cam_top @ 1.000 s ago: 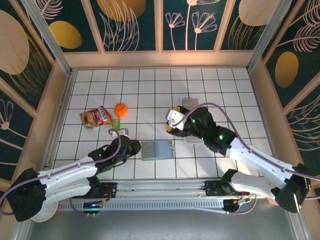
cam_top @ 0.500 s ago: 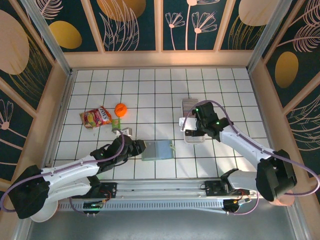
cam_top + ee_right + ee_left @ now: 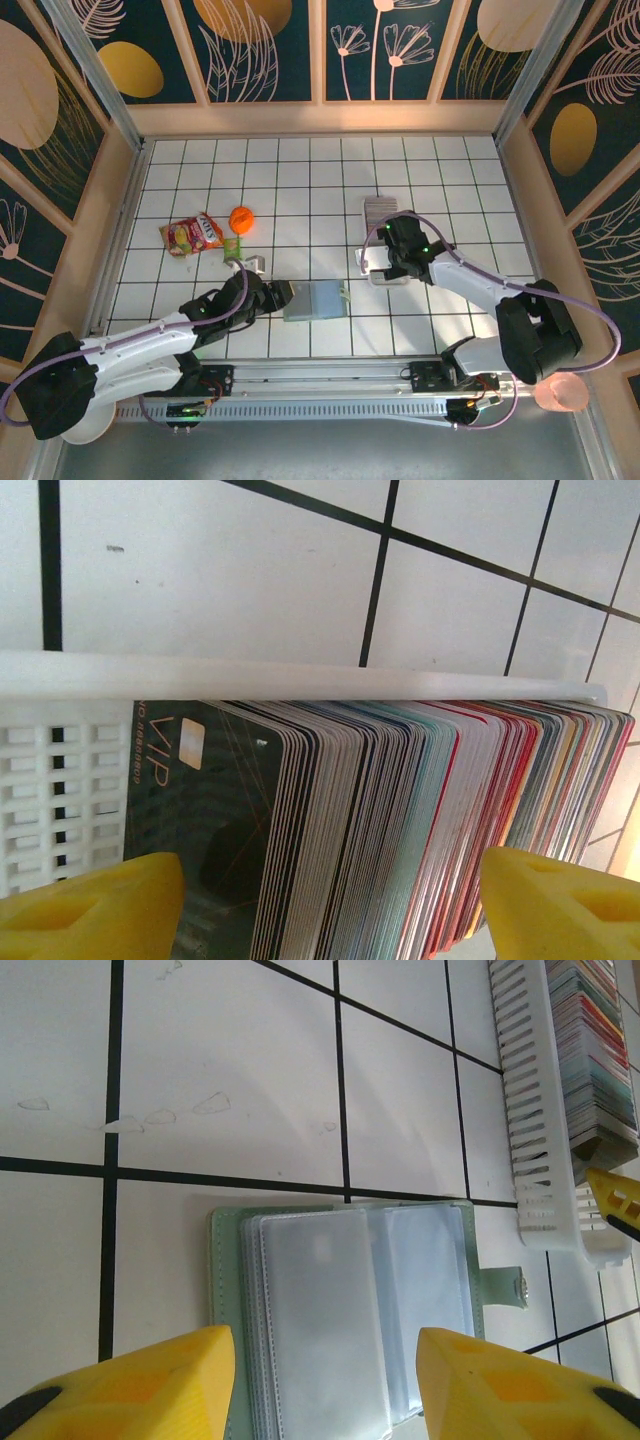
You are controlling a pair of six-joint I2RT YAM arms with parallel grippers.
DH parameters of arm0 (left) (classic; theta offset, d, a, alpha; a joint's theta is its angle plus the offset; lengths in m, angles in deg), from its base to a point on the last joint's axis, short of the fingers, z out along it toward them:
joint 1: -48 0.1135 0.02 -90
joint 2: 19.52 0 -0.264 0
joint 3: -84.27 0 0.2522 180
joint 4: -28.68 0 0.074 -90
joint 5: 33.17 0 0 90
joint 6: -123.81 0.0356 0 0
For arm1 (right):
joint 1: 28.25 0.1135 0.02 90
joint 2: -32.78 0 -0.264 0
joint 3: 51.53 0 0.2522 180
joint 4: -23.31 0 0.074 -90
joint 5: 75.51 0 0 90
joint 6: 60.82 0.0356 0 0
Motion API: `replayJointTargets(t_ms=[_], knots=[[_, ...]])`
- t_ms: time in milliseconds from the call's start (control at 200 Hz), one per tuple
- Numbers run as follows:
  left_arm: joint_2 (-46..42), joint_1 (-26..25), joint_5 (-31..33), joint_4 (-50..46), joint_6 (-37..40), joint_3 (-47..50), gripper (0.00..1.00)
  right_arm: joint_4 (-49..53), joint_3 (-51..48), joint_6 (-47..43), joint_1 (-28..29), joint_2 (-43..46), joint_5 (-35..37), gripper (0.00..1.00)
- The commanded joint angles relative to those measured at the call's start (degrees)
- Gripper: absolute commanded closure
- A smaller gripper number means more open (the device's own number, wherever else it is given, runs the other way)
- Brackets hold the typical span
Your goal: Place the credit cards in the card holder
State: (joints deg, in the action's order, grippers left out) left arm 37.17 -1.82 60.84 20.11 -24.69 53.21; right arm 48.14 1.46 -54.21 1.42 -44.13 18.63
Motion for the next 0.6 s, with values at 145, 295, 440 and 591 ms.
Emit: replayJointTargets(t_ms=[145, 295, 440, 591], knots=[[0.44, -0.21, -0.85, 2.46, 0.23, 0.84, 0.49, -2.72, -0.99, -2.6, -0.05, -1.59, 2.18, 0.32], [0.22, -0.19, -0.85, 1.93, 0.23, 0.95, 0.49, -2.92, 0.12, -2.61, 0.12, -2.51, 3.14, 0.43], [-0.26, -0.17, -0.94, 1.84, -0.03, 1.39, 0.49, -1.87, 0.77, -2.23, 0.24, -2.23, 3.07, 0.55], [-1.0, -0.18, -0.68, 1.84, -0.38, 1.87, 0.5, -1.2, 0.59, -1.78, 0.3, -0.38, 2.81, 0.63]])
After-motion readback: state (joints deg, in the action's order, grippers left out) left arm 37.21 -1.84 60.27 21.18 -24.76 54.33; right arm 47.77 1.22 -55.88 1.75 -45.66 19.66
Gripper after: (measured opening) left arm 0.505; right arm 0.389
